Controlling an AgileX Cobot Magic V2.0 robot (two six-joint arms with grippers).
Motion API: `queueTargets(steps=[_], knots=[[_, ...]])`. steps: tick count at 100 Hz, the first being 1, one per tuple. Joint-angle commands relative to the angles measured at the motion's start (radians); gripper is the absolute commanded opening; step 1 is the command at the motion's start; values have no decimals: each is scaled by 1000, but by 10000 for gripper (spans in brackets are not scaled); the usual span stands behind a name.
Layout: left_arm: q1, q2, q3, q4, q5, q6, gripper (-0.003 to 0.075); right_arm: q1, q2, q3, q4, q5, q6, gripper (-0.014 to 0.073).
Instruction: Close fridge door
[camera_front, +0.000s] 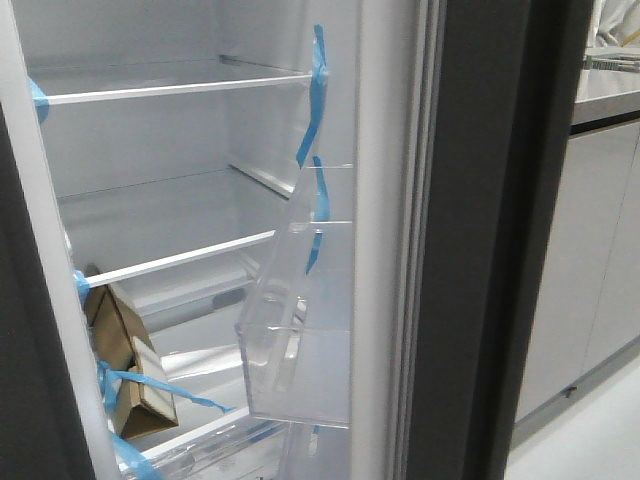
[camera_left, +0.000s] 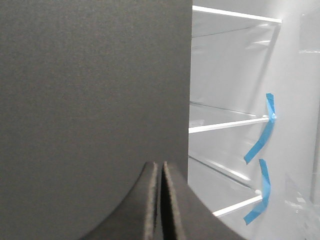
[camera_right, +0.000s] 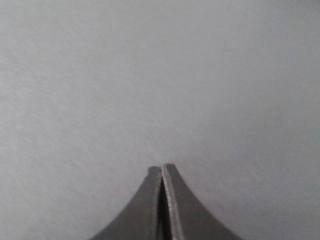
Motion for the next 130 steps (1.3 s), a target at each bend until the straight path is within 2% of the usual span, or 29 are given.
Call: queueTargets(steps=[1, 19, 47, 73, 113, 130], knots=[[1, -11, 35, -4, -74, -4, -20, 42, 10, -68, 1, -5, -11, -46], [1, -11, 35, -4, -74, -4, -20, 108, 87, -164, -59, -13, -11, -46], [1, -11, 35, -4, -74, -4, -20, 224, 251, -363, -260, -69, -11, -46], [1, -11, 35, -4, -74, -4, -20, 301, 445, -575, -372, -132, -11, -46], [1, -11, 35, -4, -74, -4, -20, 331, 810, -957, -392, -146, -11, -46], [-1, -11, 35, -4, -74, -4, -20, 331, 901, -1063, -392, -70, -11, -46]])
